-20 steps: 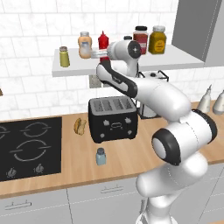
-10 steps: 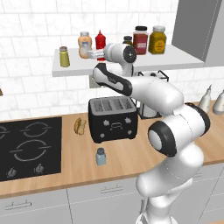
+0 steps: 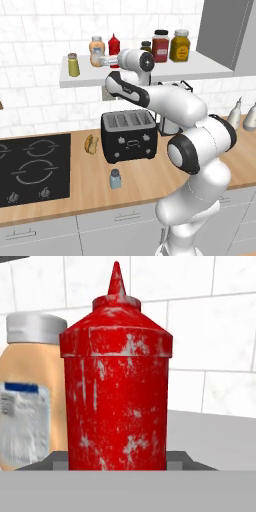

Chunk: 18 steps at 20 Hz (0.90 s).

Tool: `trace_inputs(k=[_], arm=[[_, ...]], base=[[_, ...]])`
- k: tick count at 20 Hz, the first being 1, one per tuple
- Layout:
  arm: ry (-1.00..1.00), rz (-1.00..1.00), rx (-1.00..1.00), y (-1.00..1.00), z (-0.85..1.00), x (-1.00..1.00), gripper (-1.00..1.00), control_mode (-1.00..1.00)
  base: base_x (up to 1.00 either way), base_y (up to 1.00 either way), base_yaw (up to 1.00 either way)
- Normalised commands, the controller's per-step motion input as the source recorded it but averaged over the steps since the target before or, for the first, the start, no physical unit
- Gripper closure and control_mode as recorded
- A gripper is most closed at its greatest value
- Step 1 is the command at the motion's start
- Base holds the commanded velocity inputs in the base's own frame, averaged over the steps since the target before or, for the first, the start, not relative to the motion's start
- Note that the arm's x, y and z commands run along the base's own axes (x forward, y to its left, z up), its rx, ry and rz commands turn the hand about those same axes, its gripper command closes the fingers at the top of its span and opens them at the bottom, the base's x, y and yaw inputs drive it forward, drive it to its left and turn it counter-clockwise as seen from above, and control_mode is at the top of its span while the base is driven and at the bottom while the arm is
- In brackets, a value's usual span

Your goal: Put the shaker and condiment bottle from the counter next to their counterparts in the cabinet.

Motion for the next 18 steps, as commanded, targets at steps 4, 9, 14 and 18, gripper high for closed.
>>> trace_inputs(k=[4, 9, 14, 18], arm=[[0.00, 0.00, 0.02, 0.02, -0.20, 0.43, 1.00, -1.00], [0.00, 0.00, 0.03, 0.00, -0.26, 0.31, -1.00, -1.00], [0.00, 0.00, 0.03, 0.00, -0.19, 0.03, -1.00, -1.00], [-0.01, 0.00, 0.04, 0.00, -0.07, 0.00, -1.00, -1.00]], base=[[0.00, 0.00, 0.00], [0.00, 0.00, 0.00], [0.00, 0.00, 0.00], [0.00, 0.00, 0.00]])
